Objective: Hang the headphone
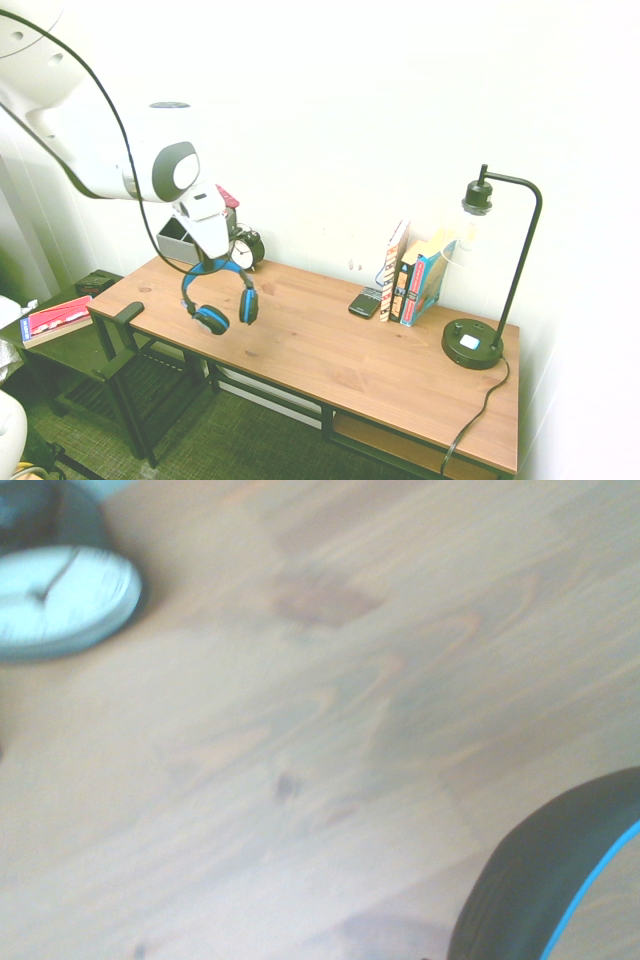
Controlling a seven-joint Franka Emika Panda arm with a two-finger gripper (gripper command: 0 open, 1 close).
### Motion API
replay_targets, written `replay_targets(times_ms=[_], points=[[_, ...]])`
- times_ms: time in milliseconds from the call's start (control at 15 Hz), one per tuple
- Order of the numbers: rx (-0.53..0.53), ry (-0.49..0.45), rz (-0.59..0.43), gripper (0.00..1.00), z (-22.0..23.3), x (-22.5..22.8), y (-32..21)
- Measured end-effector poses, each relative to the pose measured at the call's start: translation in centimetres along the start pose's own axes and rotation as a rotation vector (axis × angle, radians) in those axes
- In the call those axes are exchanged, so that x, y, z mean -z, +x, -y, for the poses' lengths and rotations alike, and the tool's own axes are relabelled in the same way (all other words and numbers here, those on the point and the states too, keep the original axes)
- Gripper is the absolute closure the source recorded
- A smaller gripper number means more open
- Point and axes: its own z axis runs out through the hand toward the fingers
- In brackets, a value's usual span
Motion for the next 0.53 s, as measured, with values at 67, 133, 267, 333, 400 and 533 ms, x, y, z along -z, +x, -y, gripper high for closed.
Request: replay_targets(times_ms=[67, 133, 267, 333, 400, 533], points=[[0.066, -0.014, 0.007, 1.00, -0.3, -0.3, -2.9], [0.128, -0.024, 0.013, 1.00, -0.7, -0.6, -5.4], [0.249, -0.036, 0.025, 1.00, -1.5, -0.8, -10.5], [0.304, -0.041, 0.032, 1.00, -2.0, -1.2, -12.9], [0.353, -0.047, 0.039, 1.00, -2.6, -2.1, -15.2], [0.430, -0.057, 0.047, 1.00, -3.7, -5.2, -18.6]])
